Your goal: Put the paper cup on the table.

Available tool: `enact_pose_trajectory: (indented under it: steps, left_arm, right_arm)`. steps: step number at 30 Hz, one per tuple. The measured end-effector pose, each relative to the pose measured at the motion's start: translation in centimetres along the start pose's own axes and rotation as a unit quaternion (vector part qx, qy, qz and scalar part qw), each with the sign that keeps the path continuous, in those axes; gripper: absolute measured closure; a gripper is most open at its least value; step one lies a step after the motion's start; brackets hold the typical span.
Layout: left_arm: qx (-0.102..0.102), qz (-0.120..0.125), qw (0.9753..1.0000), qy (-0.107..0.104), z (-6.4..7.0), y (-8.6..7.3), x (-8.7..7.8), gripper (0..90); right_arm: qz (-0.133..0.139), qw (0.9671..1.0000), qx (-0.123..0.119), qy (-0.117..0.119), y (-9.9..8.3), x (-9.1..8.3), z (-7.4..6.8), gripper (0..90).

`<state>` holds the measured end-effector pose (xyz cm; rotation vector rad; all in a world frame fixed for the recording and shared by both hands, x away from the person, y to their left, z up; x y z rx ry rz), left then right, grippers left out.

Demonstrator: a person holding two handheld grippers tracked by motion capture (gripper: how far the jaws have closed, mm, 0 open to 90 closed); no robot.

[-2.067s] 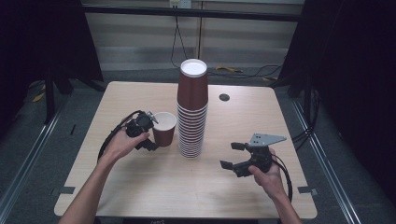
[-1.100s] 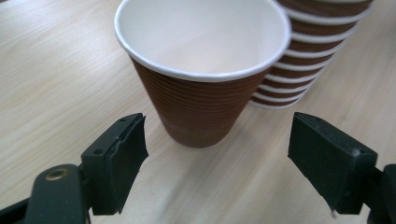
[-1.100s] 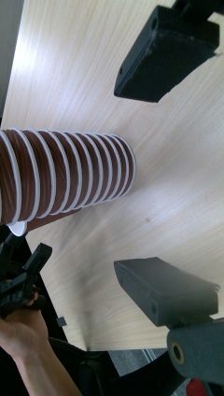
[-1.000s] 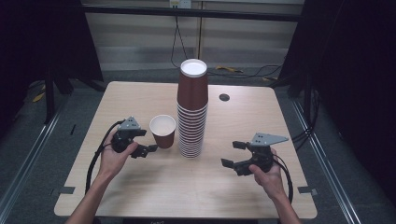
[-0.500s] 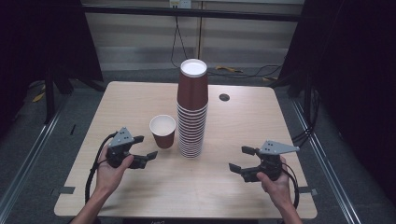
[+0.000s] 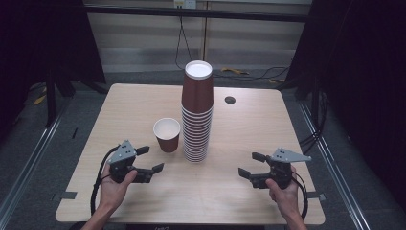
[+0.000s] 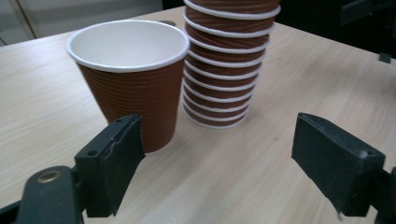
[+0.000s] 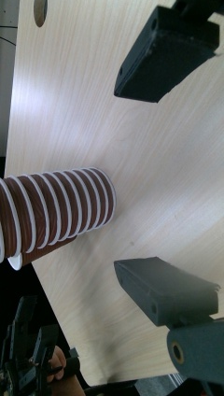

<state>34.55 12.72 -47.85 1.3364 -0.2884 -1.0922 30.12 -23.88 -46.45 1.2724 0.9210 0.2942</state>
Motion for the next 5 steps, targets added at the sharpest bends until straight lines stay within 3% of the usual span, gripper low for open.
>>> enact_pose_trajectory:
  steps: [5]
  left_arm:
    - [-0.01, 0.004, 0.9999, 0.006, -0.65, -0.21, -0.21, 16.4]
  right_arm:
    - [0.0, 1.0, 0.006, -0.001, -0.05, 0.38, 0.33, 14.1]
Point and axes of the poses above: each handheld gripper's, and its own axes: x roughly forward along the jaws, y roughly out of its top, z roughly to its right, the point moved 6 cm from there along x, roughly forward along the jaws, and after that the axes turned 12 degrees about -x, right-handed, at the moved point
